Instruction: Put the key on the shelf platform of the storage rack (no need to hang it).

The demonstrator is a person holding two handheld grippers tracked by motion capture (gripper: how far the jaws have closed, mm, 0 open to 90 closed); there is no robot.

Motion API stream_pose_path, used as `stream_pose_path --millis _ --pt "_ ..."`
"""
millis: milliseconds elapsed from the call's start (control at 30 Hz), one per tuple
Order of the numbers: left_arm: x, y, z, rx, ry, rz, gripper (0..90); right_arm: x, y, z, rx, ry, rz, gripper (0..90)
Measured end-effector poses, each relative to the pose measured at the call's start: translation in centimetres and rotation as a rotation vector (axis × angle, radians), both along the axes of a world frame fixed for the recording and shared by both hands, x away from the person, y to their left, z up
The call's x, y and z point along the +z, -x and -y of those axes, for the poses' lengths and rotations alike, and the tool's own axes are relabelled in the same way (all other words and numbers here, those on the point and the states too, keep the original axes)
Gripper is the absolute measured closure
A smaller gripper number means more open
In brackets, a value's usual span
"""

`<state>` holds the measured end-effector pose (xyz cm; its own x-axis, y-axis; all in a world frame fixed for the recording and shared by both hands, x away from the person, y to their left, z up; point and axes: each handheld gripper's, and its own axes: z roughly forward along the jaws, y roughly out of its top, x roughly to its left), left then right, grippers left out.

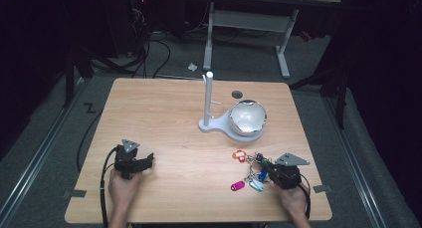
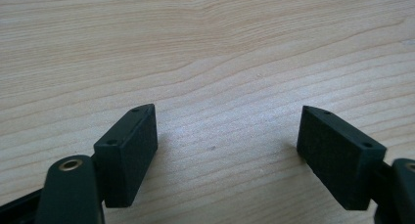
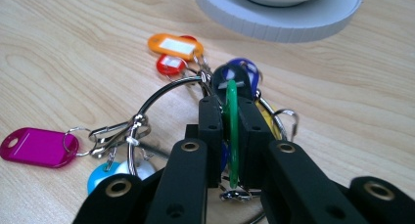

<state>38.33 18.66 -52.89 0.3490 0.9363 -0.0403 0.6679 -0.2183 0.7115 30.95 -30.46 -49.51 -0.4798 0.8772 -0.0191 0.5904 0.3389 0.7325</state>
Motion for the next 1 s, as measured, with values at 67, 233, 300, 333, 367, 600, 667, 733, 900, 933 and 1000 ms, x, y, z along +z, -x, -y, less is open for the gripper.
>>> stream_pose_path --millis 67,233,300,333,367,600,667,733,900,933,1000 --pt "0.0 0.0 0.0 0.000 0.000 0.000 23.5 0.5 0.0 0.3 -0.004 -0.014 0.009 83.8" --pt "0.0 0.0 0.0 0.000 0.000 0.000 23.5 1.1 0.0 0.6 -0.003 -0.019 0.025 83.8" --pt "0.0 0.0 0.0 0.000 0.000 0.000 23.5 1.5 0.1 0.7 -0.005 -0.026 0.032 83.8" --pt "0.0 0.0 0.0 0.000 0.000 0.000 23.5 1.9 0.1 0.8 -0.003 -0.026 0.043 83.8" --pt "0.0 0.0 0.0 0.000 0.000 0.000 23.5 2.1 0.2 0.8 -0.005 -0.029 0.045 83.8" --pt "0.0 0.0 0.0 0.000 0.002 -0.001 23.4 3.1 0.2 1.0 0.004 -0.033 0.064 83.9" --pt "0.0 0.0 0.0 0.000 0.002 -0.001 23.3 3.5 0.1 1.1 0.006 -0.037 0.071 83.9" --pt "0.0 0.0 0.0 0.000 0.002 -0.001 23.3 3.8 0.1 1.2 0.005 -0.046 0.078 83.9" --pt "0.0 0.0 0.0 0.000 0.002 -0.001 23.3 4.8 0.0 1.4 0.008 -0.053 0.092 83.9" --pt "0.0 0.0 0.0 0.000 0.003 -0.001 23.3 5.2 0.0 1.6 0.010 -0.053 0.101 83.9" --pt "0.0 0.0 0.0 0.000 0.002 -0.001 23.3 5.5 0.0 1.6 0.009 -0.054 0.105 83.9"
